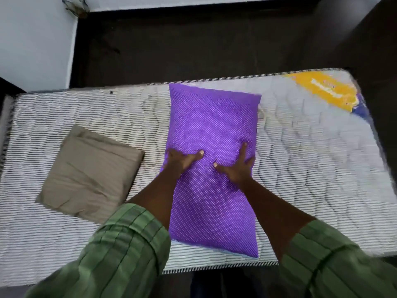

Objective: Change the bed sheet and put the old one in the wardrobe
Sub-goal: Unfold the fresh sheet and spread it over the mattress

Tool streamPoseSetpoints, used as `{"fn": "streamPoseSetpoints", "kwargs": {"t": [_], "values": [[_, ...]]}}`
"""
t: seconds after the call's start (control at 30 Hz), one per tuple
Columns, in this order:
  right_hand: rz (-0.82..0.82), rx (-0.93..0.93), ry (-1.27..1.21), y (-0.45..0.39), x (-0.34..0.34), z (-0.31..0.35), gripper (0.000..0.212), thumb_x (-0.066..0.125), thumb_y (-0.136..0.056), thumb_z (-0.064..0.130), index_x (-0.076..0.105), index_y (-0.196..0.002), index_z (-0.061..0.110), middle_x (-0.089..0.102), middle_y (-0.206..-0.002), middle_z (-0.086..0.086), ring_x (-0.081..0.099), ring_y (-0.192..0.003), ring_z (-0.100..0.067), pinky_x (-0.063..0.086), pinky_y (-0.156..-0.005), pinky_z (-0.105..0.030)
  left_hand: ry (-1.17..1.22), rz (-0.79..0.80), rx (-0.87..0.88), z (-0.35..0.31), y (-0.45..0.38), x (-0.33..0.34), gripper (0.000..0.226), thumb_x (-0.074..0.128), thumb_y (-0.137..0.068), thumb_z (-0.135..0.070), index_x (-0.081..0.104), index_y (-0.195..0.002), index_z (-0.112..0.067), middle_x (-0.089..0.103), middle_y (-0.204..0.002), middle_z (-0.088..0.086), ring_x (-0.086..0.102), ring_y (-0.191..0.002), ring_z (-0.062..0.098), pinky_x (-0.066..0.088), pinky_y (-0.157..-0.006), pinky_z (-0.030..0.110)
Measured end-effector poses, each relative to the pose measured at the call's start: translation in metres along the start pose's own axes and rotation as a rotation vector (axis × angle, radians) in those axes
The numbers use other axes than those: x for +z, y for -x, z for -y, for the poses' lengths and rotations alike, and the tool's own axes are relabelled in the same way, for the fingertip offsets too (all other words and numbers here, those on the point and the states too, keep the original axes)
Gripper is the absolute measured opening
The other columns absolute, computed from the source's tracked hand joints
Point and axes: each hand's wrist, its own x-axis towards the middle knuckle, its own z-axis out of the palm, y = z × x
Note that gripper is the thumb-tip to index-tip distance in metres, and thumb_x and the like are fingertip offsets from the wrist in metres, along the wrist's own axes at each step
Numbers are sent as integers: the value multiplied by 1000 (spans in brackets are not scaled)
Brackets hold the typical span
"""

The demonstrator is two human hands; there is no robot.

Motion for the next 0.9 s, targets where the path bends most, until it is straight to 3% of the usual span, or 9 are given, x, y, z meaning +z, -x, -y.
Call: {"fn": "streamPoseSetpoints", "kwargs": {"t": [0.1,0.2,0.3,0.37,0.43,0.57,0.73,0.8,0.9], "values": [[31,77,-133,-28,12,-23,170,96,-33,71,-26,-150,57,-16,-168,-19,5,-156,-44,20,-124,-60,162,109,-36,31,-54,24,148,99,-17,-68,49,-144,-15,63,-141,-5,66,-117,15,53,-104,39],[-19,150,-207,-63,37,-47,185,98,-15,69,-17,-158,44,11,-169,-11,18,-155,-35,24,-125,-53,170,162,20,36,-63,24,142,103,-24,-61,45,-145,-15,61,-137,-10,62,-120,13,48,-107,33],[42,259,-219,-99,58,-68,189,98,-7,67,-13,-158,41,3,-169,-7,14,-156,-31,23,-125,-53,105,206,-39,45,-74,13,153,103,-27,-59,29,-154,-15,53,-146,-2,56,-130,22,46,-111,40],[93,301,-204,-113,62,-77,189,98,-4,66,-8,-158,40,4,-169,-7,15,-156,-30,25,-124,-55,106,203,-68,54,-76,13,140,104,-43,-47,26,-154,-13,51,-143,0,55,-129,23,46,-108,37],[80,321,-212,-122,70,-88,184,97,-2,66,5,-158,36,21,-166,-8,30,-150,-31,33,-120,-55,152,123,-27,63,-79,19,126,105,-47,-36,34,-148,-11,52,-132,-6,56,-120,16,45,-102,30],[62,199,-286,-133,86,-113,152,98,-4,68,42,-141,35,62,-137,12,62,-123,-16,53,-105,-42,201,50,-13,78,-82,20,140,106,-22,-53,44,-142,-16,62,-130,-9,65,-112,15,53,-101,36],[110,158,-470,-142,68,-153,123,106,-17,54,61,-129,33,73,-121,14,72,-111,-16,60,-92,-45,177,48,18,104,-112,44,138,102,-15,-62,52,-139,-30,69,-128,-12,70,-109,13,59,-95,46],[126,132,-552,-107,29,-136,122,109,-23,44,58,-133,31,71,-125,12,71,-112,-16,60,-92,-48,199,24,20,68,-62,45,131,106,-23,-54,53,-138,-23,70,-128,-9,71,-109,13,59,-95,44],[121,123,-642,-57,-35,-119,126,109,-24,37,53,-135,23,69,-129,8,70,-110,-13,60,-90,-43,281,104,69,22,24,57,102,109,-38,-29,64,-128,-9,75,-120,-1,74,-106,15,59,-91,38]]}}
